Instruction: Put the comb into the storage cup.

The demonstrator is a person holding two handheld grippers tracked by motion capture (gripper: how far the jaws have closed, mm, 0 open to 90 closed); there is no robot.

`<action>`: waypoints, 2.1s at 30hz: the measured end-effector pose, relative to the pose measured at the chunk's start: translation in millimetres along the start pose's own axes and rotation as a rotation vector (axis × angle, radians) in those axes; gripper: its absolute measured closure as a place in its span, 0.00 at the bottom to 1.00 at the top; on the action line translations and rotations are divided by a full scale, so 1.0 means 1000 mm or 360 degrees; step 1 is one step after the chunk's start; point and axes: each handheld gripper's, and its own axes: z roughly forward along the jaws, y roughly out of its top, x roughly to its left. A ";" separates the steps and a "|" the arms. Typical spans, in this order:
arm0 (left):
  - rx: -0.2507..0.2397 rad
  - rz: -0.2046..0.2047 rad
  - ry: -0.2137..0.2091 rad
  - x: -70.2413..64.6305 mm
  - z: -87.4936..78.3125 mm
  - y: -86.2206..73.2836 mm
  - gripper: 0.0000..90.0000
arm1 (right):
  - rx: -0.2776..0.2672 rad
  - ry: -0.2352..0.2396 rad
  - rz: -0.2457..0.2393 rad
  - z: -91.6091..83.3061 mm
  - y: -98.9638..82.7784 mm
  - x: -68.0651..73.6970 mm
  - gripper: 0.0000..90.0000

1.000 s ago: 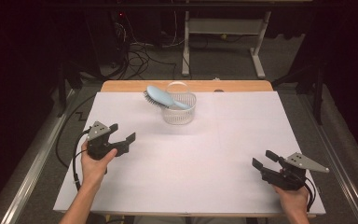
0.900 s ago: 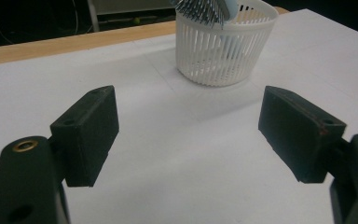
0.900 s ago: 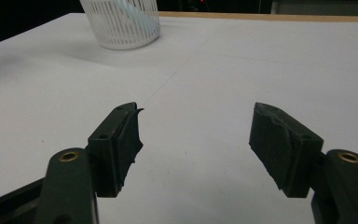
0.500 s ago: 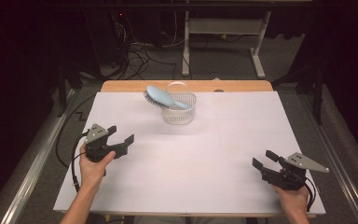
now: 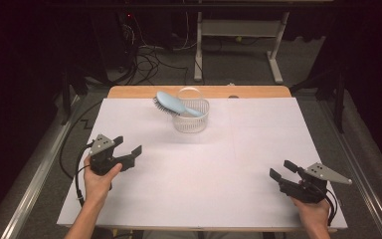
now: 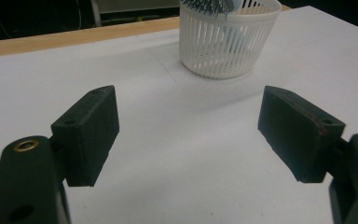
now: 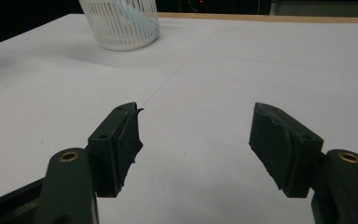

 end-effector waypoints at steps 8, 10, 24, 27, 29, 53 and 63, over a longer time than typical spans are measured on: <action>0.0010 0.0012 0.0017 0.001 -0.003 -0.006 0.25 | -0.0004 -0.0006 -0.0001 0.000 0.000 0.000 0.38; 0.0010 0.0004 0.0022 0.002 -0.003 -0.008 0.25 | -0.0007 -0.0008 -0.0002 -0.001 0.000 0.000 0.38; 0.0019 -0.0003 0.0025 0.002 -0.004 -0.015 0.26 | -0.0008 -0.0010 -0.0002 -0.001 0.001 0.000 0.38; 0.0019 -0.0012 0.0025 0.002 -0.004 -0.017 0.26 | -0.0008 -0.0009 -0.0002 -0.001 0.001 0.000 0.38; 0.0019 -0.0011 0.0029 0.002 -0.004 -0.019 0.26 | -0.0008 -0.0009 -0.0002 -0.002 0.001 0.000 0.38; 0.0029 -0.0033 0.0040 0.003 -0.005 -0.032 0.26 | -0.0010 -0.0008 -0.0002 -0.002 0.001 -0.001 0.38; 0.0003 -0.0040 0.0059 0.002 -0.005 -0.037 0.26 | -0.0010 -0.0007 -0.0001 -0.002 0.001 -0.001 0.38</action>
